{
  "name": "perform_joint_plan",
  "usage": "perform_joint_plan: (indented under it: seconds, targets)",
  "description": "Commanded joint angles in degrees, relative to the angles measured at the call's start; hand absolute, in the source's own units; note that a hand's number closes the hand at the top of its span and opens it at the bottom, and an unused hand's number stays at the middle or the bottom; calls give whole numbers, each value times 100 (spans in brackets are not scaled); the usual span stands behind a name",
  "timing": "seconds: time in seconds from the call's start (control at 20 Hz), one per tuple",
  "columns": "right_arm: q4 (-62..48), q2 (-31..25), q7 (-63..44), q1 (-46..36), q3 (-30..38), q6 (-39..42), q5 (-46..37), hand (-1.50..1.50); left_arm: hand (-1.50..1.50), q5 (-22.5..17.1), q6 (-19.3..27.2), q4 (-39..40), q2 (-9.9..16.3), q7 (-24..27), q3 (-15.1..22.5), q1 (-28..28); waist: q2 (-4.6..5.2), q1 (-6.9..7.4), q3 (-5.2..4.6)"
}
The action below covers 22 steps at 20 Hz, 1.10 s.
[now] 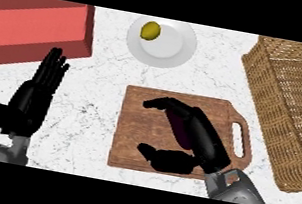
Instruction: Pick the eggplant from the cutting board and place it in the basket
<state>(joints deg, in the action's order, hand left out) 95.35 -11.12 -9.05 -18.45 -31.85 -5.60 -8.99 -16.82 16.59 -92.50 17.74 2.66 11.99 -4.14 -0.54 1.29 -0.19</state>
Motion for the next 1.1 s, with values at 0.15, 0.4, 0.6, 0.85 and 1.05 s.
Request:
perform_joint_plan:
  seconds: [0.15, 0.4, 0.6, 0.85, 1.05]
  targets:
    - [-231, 14, -2010, -589, -499, -1130, -2671, -150, 0, 216, 315, 22, -76, 124, -80, 119, -82, -222, -26]
    - [127, -467, -4030, -1486, -386, 248, -3519, -150, 0, 221, 225, -16, -16, 110, -30, 297, -132, -289, -34]
    - [185, -430, -5052, -2241, -619, 2183, -3072, -150, 0, 155, 233, -30, -31, -89, -97, 2, -70, -213, -26]
    - [231, 278, -6140, -2967, -211, 3695, -1828, -150, 0, 294, 293, 20, -237, 29, 123, 141, -11, -144, -5]
    - [105, 617, -6693, -3236, 57, 3933, -1357, -150, 0, 126, 145, 5, -74, -43, -151, 61, 4, -155, 1]
